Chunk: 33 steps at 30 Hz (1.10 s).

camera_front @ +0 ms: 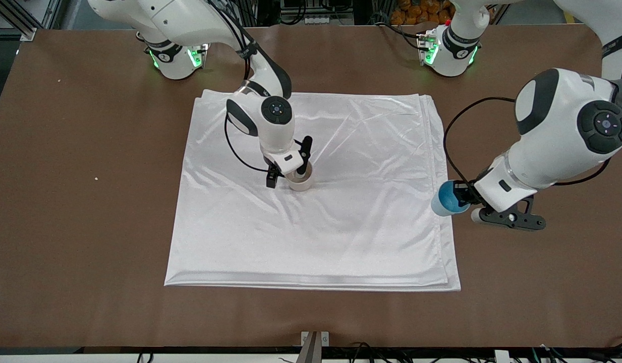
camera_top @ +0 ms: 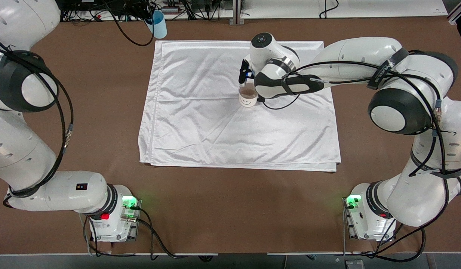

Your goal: Place blue cup into white mug on cloth

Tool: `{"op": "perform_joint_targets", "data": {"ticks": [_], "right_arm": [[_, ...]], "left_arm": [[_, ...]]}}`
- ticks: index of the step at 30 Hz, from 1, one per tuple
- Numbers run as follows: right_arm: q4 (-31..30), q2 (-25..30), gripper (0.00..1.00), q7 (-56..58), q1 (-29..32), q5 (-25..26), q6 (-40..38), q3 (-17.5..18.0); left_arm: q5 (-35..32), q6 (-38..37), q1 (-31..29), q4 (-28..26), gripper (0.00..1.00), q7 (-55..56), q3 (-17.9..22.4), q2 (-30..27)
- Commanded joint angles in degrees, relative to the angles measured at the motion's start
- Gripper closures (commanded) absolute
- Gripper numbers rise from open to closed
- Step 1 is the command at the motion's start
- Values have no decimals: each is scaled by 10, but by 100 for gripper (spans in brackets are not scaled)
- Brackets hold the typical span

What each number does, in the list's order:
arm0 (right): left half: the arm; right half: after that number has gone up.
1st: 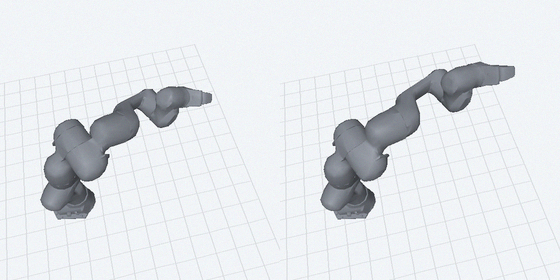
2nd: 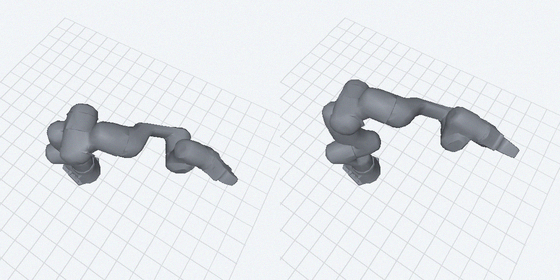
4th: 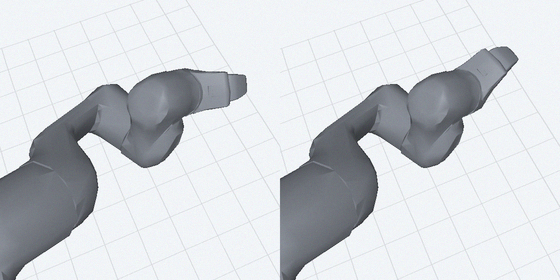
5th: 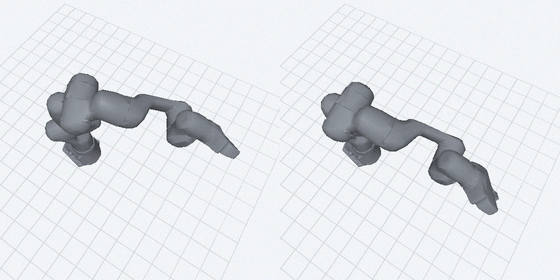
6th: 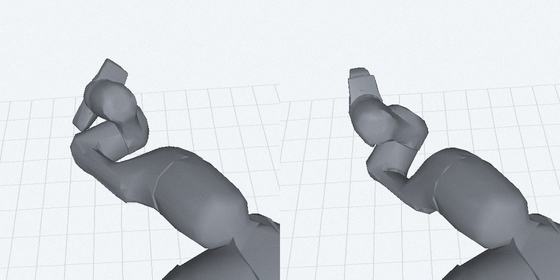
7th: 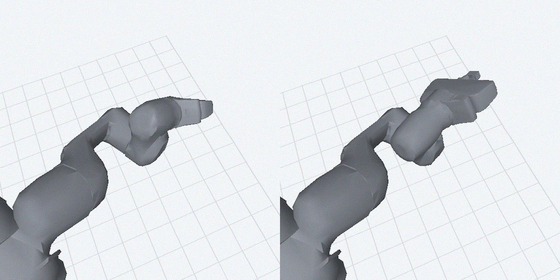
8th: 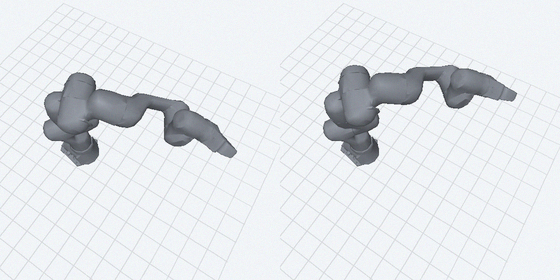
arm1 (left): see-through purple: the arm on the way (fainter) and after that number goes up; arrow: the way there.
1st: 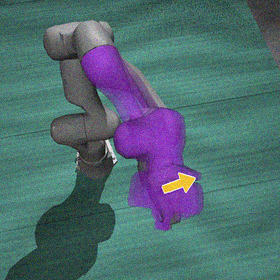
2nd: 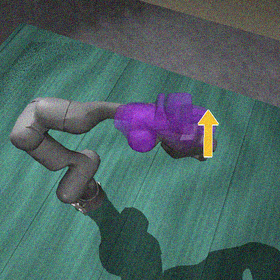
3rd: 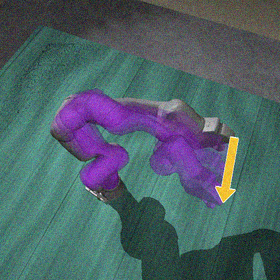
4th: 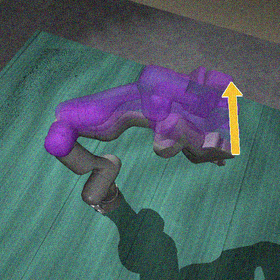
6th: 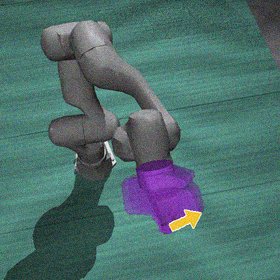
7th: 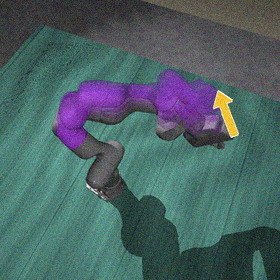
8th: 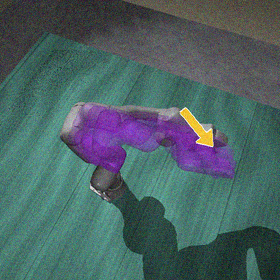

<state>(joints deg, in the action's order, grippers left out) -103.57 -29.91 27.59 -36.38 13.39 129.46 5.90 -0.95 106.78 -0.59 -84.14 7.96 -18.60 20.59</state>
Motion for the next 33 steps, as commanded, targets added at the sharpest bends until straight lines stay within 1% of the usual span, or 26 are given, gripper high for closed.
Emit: {"op": "perform_joint_targets", "data": {"ticks": [1,4,7,10,15,19,22,28,33], "right_arm": [[-8,54,0,18,24,7,-39,4],[-8,82,0,42,46,-2,-64,8],[-5,118,0,57,57,-33,-102,6],[-6,154,0,71,76,-51,-125,4],[-4,208,0,84,111,-53,-171,4],[-3,253,0,83,136,-53,-211,3],[-2,279,0,84,164,-53,-230,3],[0,330,0,75,199,-53,-271,1],[0,359,0,74,242,-53,-287,1]], "left_arm": [[6,-8,4,7,100,44,-30,-3],[5,-8,5,8,100,71,-52,-1],[5,-7,15,10,100,113,-71,1],[5,-4,42,17,100,154,-73,8],[3,2,94,25,100,218,-71,22],[3,33,125,25,100,270,-70,31],[3,48,144,25,100,289,-70,40],[-3,84,190,25,100,347,-65,57],[-36,104,226,25,100,380,-61,77]]}}
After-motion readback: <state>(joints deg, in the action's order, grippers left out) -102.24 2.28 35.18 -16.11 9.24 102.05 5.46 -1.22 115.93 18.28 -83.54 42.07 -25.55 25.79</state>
